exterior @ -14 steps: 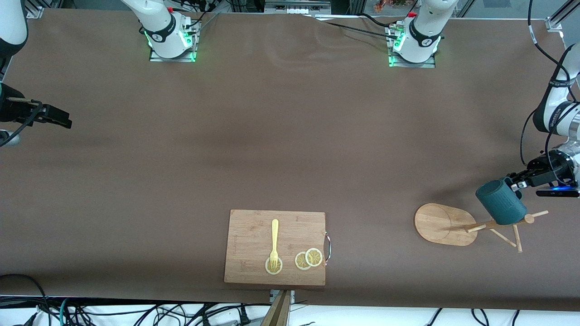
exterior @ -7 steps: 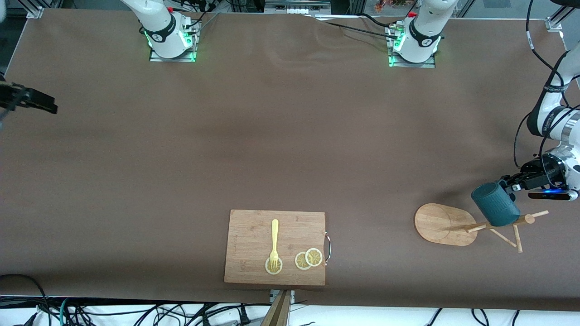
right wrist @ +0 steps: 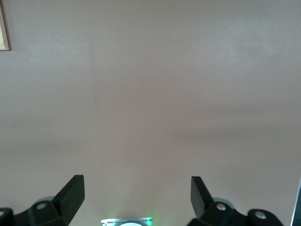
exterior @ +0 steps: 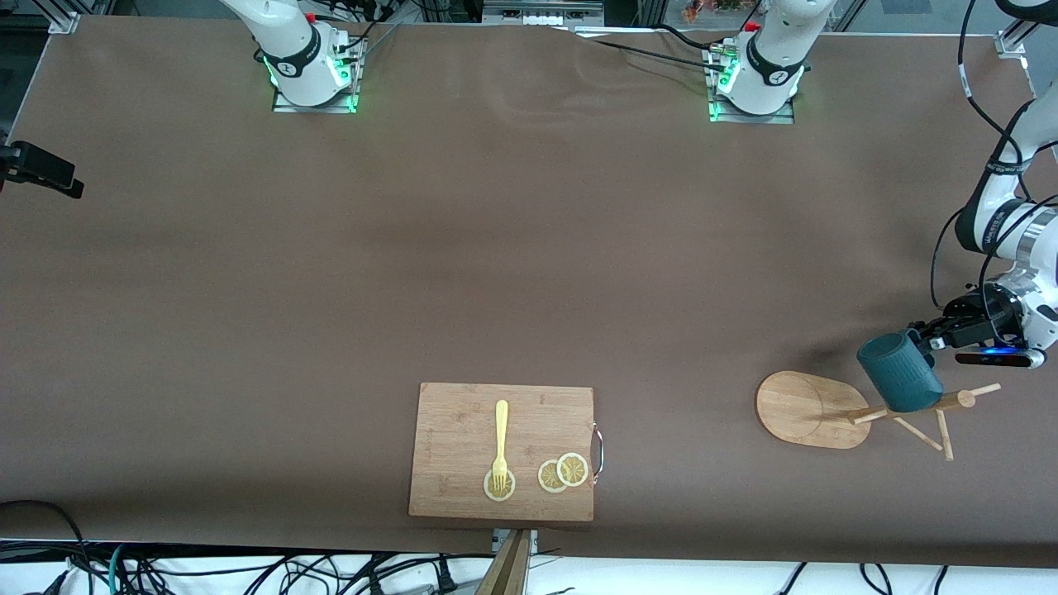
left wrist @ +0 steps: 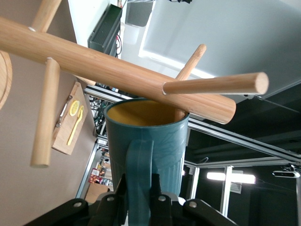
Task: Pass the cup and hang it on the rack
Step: 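Hang the mug handle onto a rack peg with the left gripper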
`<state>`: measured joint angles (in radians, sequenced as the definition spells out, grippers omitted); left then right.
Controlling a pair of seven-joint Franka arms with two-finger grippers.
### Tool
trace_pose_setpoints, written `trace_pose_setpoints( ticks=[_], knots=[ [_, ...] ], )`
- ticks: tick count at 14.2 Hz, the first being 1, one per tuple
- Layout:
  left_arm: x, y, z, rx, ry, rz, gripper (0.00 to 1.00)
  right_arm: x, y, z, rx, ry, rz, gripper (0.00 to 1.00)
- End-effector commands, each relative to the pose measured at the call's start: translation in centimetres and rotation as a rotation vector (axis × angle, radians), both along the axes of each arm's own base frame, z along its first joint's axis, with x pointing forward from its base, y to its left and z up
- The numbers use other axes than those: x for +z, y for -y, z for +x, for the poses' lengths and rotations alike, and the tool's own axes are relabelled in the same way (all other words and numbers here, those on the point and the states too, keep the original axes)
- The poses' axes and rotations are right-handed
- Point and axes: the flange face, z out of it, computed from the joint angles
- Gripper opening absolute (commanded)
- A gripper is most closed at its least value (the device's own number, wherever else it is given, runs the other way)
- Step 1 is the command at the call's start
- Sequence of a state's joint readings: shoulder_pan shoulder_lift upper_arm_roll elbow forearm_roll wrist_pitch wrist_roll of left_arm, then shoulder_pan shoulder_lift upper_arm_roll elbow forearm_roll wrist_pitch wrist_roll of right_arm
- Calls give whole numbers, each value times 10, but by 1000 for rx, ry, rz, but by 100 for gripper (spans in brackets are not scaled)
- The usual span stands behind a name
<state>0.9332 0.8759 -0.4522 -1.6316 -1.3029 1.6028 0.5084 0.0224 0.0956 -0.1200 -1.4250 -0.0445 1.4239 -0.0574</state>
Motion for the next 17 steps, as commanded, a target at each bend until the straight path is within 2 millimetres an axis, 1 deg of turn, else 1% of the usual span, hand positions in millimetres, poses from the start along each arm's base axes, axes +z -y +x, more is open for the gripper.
trace_pose_setpoints(
  ticks=[1,2,3,4,5,6,7,8,9,12,13,14,15,16,17],
  knots=[
    [-7,-10,6,-1,-8,2,0,4,-2,-1,-8,7,50,100],
    [-8,-12,5,-1,-9,6,4,3,-3,-1,-6,9,56,100],
    [-9,-12,4,-5,-7,15,14,3,-4,0,-5,11,60,100],
    [-7,-12,4,-8,-6,21,18,2,-4,-1,-4,11,61,100],
    [-7,-13,4,-7,-4,22,14,-1,-5,-4,0,16,55,100],
    [-7,-15,3,-6,-5,27,19,-4,-3,-12,0,51,54,100],
    [-8,-16,1,-17,-9,41,25,-10,0,-19,-4,73,57,100],
    [-7,-17,2,-21,-7,50,77,-9,1,-24,-4,85,59,100],
    [-4,-20,4,-17,3,58,100,-9,-1,-24,-1,84,58,100],
    [-1,-24,5,-14,6,67,100,-8,-9,-26,16,63,55,100],
    [-2,-26,3,-14,3,72,100,-9,-8,-27,14,52,56,100],
    [-2,-38,1,-23,0,115,100,-9,-5,-28,6,50,61,100],
    [6,-52,0,-49,10,184,100,-9,-4,-28,4,50,67,100],
    [11,-60,0,-77,17,233,100,-9,-6,-27,8,53,64,100],
    [13,-69,-5,-97,18,264,100,-8,-5,-26,8,57,60,100]
  ],
)
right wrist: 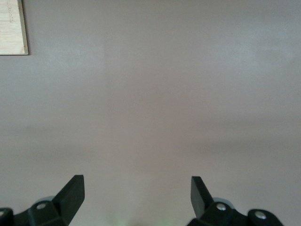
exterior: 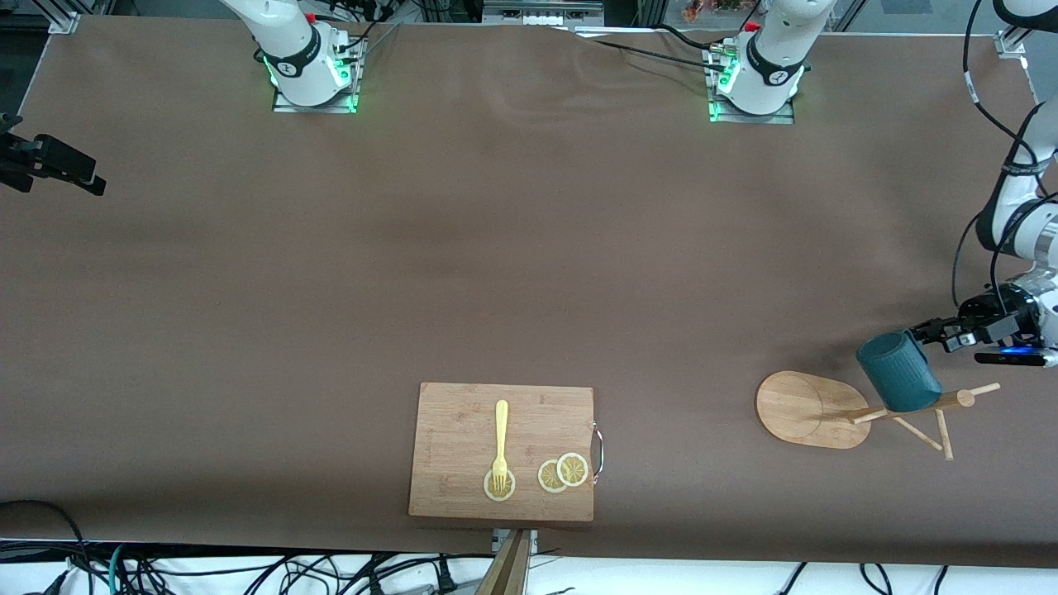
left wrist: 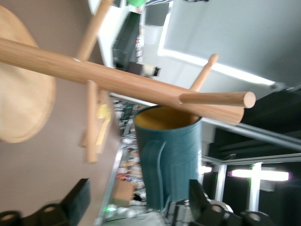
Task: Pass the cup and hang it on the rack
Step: 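Hang the mug handle onto a rack peg with the left gripper, then open the left gripper and pull it away from the mug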
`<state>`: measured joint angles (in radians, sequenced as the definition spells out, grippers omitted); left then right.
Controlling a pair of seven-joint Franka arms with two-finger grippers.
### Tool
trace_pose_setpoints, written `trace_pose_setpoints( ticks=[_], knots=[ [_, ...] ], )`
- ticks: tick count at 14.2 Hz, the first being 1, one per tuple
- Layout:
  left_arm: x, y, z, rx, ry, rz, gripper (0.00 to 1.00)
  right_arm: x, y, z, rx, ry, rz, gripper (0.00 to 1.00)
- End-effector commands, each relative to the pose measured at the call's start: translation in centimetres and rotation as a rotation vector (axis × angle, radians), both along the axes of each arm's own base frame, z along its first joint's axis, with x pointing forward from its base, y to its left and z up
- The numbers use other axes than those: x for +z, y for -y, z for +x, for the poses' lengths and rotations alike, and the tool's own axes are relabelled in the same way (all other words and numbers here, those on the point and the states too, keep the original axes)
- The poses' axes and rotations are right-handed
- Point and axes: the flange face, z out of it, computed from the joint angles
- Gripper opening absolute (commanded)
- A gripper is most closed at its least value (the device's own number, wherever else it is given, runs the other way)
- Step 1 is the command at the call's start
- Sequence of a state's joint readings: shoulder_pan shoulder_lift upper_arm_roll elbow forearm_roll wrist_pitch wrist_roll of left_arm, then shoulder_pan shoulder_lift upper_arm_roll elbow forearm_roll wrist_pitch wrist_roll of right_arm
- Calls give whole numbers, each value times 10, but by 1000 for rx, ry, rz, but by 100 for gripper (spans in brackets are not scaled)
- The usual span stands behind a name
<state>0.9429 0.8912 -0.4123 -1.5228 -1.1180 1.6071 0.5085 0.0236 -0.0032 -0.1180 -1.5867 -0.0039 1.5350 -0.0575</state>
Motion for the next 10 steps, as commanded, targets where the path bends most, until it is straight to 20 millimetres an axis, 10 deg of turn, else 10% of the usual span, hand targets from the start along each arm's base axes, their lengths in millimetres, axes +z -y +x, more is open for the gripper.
trace_pose_setpoints(
  ticks=[1,4,10],
  knots=[
    [15,-28,-2,-66,15,95,100,3,0,-7,0,2,14,100],
    [26,-53,-23,-164,-4,218,100,4,-3,-7,5,2,14,100],
    [128,-98,-30,-320,24,514,100,5,-6,-8,9,3,8,100]
  ],
)
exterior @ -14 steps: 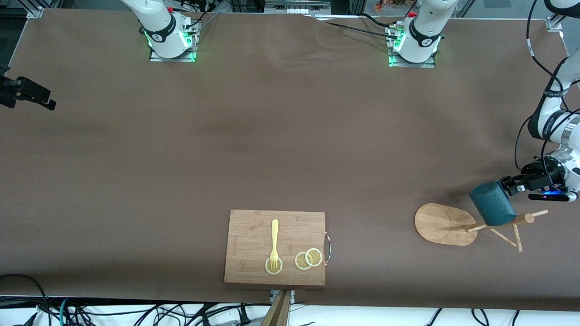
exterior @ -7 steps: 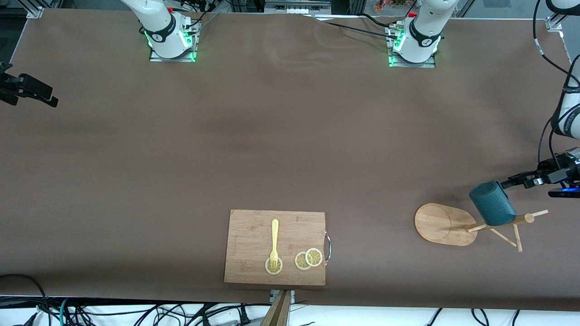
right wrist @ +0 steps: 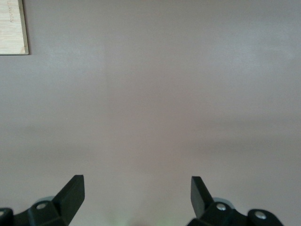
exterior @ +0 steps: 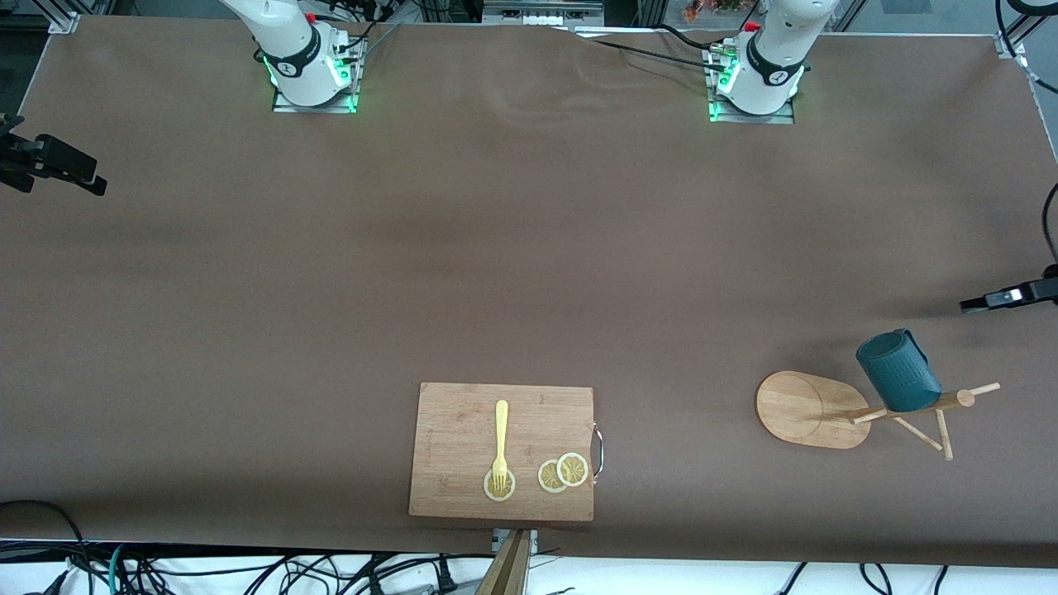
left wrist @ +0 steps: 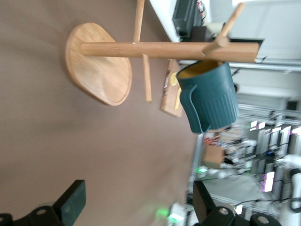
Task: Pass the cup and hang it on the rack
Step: 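Open the left gripper and pull it away from the mug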
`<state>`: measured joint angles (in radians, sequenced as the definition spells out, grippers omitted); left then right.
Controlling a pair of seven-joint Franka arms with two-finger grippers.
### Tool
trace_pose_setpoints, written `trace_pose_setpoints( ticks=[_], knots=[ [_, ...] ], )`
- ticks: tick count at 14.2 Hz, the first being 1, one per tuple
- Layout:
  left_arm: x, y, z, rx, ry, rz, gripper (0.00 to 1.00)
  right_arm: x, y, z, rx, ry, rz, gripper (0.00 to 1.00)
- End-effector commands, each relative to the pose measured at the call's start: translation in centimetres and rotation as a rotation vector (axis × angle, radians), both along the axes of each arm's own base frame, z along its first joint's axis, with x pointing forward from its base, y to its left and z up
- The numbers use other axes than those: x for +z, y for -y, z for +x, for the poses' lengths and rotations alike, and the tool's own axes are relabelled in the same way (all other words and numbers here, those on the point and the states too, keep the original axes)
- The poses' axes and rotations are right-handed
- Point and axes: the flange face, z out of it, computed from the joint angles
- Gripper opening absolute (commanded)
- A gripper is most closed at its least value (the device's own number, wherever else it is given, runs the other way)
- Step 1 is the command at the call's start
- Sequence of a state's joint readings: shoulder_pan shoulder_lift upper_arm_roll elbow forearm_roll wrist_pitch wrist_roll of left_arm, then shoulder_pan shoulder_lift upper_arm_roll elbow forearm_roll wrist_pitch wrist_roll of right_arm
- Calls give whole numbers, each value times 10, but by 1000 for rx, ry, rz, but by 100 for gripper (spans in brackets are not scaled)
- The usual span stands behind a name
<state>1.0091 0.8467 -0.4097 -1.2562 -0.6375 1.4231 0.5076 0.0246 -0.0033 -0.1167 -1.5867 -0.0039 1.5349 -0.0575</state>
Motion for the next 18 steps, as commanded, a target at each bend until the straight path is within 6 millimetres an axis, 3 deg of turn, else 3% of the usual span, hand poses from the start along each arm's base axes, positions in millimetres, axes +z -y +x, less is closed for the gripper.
trace_pose_setpoints(
  ticks=[1,4,7,11,13,16,18],
  knots=[
    [51,-8,-1,-66,-3,102,100,5,-5,-8,7,-1,8,100],
    [108,-14,-2,-117,-10,217,100,5,-6,-7,2,-2,8,100],
    [200,15,-4,-151,-14,426,100,4,-7,-8,7,-6,8,100],
    [286,87,4,-224,-7,664,100,4,-7,-7,2,-5,8,100],
    [326,141,9,-227,-35,777,100,4,-6,-7,1,-5,8,100],
    [361,222,14,-220,-107,880,100,4,-7,-8,-1,-6,9,100],
    [369,271,17,-210,-155,909,100,4,-7,-7,-2,-6,9,100]
  ],
)
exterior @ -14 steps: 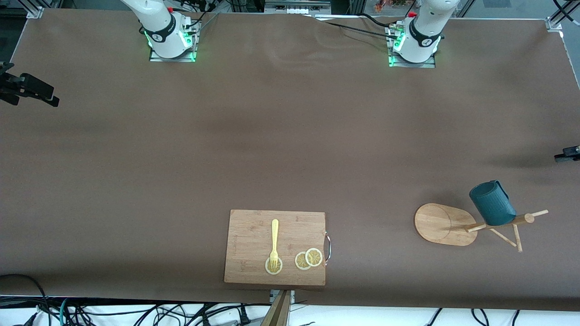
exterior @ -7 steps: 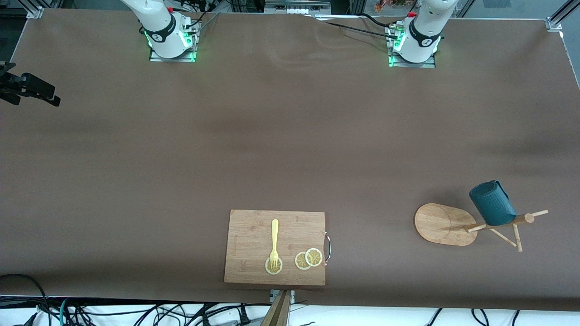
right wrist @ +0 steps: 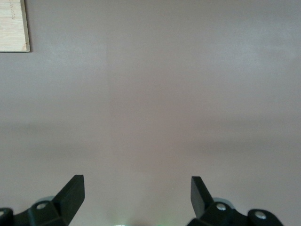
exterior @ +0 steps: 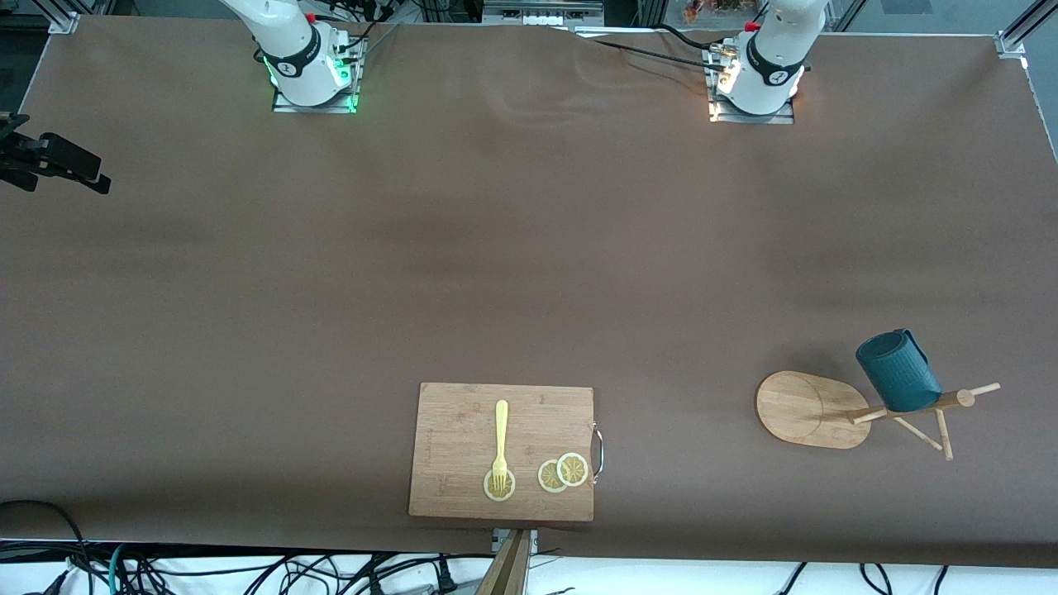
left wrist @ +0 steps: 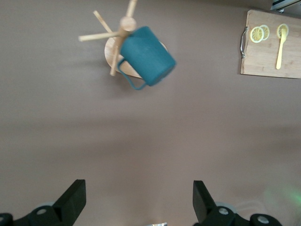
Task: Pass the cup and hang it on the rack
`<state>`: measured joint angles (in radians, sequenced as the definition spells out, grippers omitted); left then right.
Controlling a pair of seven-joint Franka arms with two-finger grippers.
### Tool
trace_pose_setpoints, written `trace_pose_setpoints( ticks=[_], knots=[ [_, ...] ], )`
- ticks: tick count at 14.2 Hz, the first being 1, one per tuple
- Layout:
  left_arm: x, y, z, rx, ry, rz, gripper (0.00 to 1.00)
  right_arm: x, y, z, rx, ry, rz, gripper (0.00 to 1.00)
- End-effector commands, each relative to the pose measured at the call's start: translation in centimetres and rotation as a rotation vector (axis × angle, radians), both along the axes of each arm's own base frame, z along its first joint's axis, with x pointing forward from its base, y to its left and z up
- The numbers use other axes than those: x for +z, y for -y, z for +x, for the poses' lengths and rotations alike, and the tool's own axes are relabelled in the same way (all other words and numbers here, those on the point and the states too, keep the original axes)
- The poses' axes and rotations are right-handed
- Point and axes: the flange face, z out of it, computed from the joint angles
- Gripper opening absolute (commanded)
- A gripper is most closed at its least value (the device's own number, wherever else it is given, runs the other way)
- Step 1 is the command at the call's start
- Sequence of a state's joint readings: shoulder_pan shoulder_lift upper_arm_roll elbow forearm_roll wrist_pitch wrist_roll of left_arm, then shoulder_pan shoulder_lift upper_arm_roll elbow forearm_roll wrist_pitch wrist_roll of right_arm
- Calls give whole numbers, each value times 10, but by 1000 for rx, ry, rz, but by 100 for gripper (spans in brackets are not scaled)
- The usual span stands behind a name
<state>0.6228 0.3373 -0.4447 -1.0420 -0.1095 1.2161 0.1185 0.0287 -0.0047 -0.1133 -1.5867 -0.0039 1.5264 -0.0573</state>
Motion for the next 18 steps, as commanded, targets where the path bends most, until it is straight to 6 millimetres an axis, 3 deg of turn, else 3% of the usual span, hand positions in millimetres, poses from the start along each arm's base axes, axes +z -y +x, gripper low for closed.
trace_pose_setpoints(
  ticks=[1,2,6,7,8,10,12,14,18],
  knots=[
    [7,47,-2,47,-53,68,100,3,-2,-6,-10,1,8,100],
    [8,65,0,43,-58,75,100,3,-2,-6,-10,1,8,100],
    [8,108,3,18,-56,128,100,3,2,-8,-19,-8,13,100],
    [12,143,-3,-7,-31,157,100,3,1,-8,-17,-8,12,100],
    [4,162,-11,9,-24,187,100,3,-1,-7,-13,-7,9,100],
    [-7,184,-31,14,14,237,100,3,-1,-8,-14,-7,9,100],
    [-21,185,-46,19,41,246,100,3,2,-8,-19,-9,12,100],
    [-29,181,-46,28,55,246,100,4,1,-9,-19,-8,12,100],
    [-24,162,-49,64,82,242,100,3,2,-9,-20,-11,13,100]
  ],
)
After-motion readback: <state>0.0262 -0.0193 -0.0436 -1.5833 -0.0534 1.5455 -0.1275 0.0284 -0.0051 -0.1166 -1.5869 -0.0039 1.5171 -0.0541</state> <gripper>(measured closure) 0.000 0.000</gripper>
